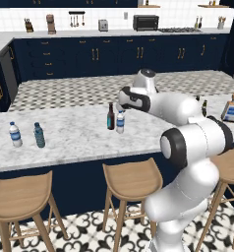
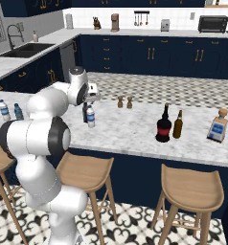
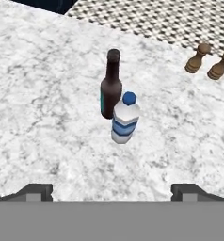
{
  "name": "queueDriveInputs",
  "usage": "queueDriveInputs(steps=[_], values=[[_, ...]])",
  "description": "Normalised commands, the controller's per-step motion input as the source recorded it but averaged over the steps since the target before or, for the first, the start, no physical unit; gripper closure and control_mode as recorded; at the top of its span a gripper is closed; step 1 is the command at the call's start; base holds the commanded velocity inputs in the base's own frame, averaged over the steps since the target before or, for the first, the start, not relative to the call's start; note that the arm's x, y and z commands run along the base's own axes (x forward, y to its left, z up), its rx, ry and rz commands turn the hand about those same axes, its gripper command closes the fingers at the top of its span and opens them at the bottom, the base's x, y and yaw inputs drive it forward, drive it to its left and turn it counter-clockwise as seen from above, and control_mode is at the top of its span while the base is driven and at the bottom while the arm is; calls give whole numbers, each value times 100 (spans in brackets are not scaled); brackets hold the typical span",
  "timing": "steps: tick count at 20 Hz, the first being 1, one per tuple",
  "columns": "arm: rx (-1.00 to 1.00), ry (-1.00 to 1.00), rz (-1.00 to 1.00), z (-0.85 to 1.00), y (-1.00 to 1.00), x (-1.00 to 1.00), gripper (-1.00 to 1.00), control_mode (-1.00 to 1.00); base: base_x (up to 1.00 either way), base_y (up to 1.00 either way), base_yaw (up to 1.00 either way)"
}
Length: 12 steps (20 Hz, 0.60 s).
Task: Move the plastic bottles in the middle to the plastics group, and the glass bottles in the middle to the glass group.
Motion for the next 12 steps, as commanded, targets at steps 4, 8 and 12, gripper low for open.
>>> queueDriveInputs(steps=[4, 8, 12], values=[[-1, 7, 0, -28, 1, 36, -100, -100, 0, 0, 0], [-4, 1, 0, -40, 3, 41, -100, -100, 0, 0, 0], [-4, 0, 0, -40, 15, 36, -100, -100, 0, 0, 0]])
